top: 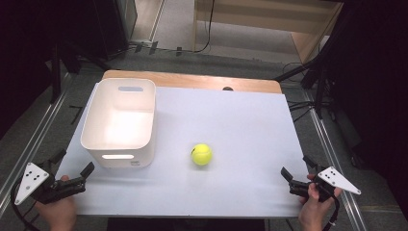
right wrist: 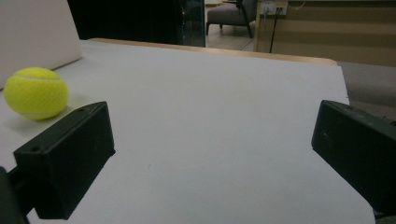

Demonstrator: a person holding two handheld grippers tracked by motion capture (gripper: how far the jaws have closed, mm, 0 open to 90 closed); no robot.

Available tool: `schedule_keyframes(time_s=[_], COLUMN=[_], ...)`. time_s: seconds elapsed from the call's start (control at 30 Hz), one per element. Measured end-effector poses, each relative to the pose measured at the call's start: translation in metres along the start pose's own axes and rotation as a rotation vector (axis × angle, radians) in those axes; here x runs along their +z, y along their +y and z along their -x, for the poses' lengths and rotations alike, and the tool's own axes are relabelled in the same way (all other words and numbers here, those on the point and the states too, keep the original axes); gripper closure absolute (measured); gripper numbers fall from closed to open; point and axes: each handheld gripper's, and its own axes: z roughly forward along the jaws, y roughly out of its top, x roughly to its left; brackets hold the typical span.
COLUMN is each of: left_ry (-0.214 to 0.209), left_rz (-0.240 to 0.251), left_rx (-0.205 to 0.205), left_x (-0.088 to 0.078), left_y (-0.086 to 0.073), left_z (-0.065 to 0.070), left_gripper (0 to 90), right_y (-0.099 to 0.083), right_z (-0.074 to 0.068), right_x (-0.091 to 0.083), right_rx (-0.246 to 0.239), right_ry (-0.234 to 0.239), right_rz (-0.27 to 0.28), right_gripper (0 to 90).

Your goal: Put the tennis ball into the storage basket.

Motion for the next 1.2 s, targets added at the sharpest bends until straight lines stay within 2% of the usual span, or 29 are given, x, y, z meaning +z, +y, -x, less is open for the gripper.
schedule_keyframes(time_s=[0.4, 0.67, 0.93, 0.97, 1.2], left_ry=[0.004, -0.006, -0.010, -0.010, -0.009], left_rz=[-0.004, 0.000, -0.003, -0.004, -0.008], left_rx=[-0.001, -0.005, 0.001, 0.004, 0.006], left_x=[0.001, -0.001, -0.002, -0.002, -0.002], left_y=[0.000, 0.000, -0.001, -0.001, -0.001], left_z=[0.000, -0.001, 0.000, 0.000, 0.000], left_gripper=[0.0, 0.0, 0.0, 0.0, 0.0], right_y=[0.003, 0.011, 0.019, 0.021, 0.025], right_z=[-0.004, -0.009, -0.019, -0.022, -0.033], right_x=[-0.001, 0.006, 0.020, 0.025, 0.037], right_rx=[0.000, -0.028, -0.054, -0.056, -0.085], right_ry=[0.008, 0.031, 0.083, 0.106, 0.153], right_rz=[-0.014, -0.032, -0.081, -0.090, -0.132], right_gripper=[0.0, 0.0, 0.0, 0.0, 0.0])
